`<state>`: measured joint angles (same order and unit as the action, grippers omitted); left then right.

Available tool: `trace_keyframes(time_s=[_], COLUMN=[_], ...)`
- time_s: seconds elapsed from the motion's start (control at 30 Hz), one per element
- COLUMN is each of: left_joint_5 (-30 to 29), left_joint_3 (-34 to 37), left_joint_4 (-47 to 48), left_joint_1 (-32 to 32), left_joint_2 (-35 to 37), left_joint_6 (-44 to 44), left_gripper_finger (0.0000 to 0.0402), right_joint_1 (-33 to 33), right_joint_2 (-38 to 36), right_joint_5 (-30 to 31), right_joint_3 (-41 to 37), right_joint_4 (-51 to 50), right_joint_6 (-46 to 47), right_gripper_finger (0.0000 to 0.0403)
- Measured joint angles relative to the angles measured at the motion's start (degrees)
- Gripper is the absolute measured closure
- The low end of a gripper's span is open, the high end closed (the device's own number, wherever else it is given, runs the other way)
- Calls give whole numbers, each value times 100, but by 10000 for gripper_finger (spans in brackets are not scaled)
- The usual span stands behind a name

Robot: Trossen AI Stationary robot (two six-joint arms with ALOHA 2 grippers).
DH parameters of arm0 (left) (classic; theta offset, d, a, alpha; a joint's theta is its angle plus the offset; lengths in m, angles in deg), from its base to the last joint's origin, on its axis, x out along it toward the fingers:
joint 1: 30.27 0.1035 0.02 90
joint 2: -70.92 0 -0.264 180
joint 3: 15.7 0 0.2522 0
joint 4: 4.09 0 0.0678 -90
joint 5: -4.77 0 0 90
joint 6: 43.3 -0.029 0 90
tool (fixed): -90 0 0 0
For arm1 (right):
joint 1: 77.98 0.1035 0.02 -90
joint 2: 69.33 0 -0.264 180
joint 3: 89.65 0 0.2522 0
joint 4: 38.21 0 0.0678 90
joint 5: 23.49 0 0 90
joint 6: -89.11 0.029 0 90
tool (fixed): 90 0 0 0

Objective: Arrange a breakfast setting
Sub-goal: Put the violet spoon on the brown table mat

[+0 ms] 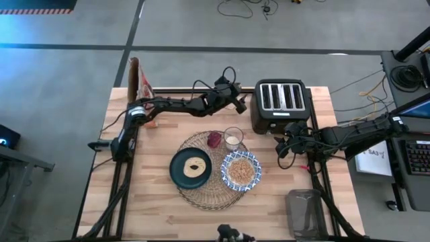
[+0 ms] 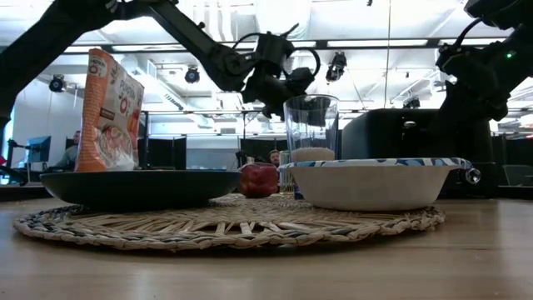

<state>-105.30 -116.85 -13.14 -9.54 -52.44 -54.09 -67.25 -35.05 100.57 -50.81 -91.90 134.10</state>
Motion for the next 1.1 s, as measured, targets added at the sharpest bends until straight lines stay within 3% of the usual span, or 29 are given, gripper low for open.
trace_keyframes(time_s=[0.2,0.4,0.8,1.1], left_joint_5=[-37,-36,9,343], left_joint_3=[46,42,43,42], left_joint_4=[31,40,54,78], left_joint_1=[85,193,251,254], left_joint_2=[-10,-7,-7,-7], left_joint_6=[84,97,132,130], left_gripper_finger=[131,163,260,380], right_joint_1=[0,0,2,1], right_joint_2=[0,0,0,0], right_joint_5=[0,0,0,1], right_joint_3=[0,0,0,0], right_joint_4=[-2,-1,-2,0], right_joint_6=[0,0,0,0], right_gripper_finger=[220,220,220,220])
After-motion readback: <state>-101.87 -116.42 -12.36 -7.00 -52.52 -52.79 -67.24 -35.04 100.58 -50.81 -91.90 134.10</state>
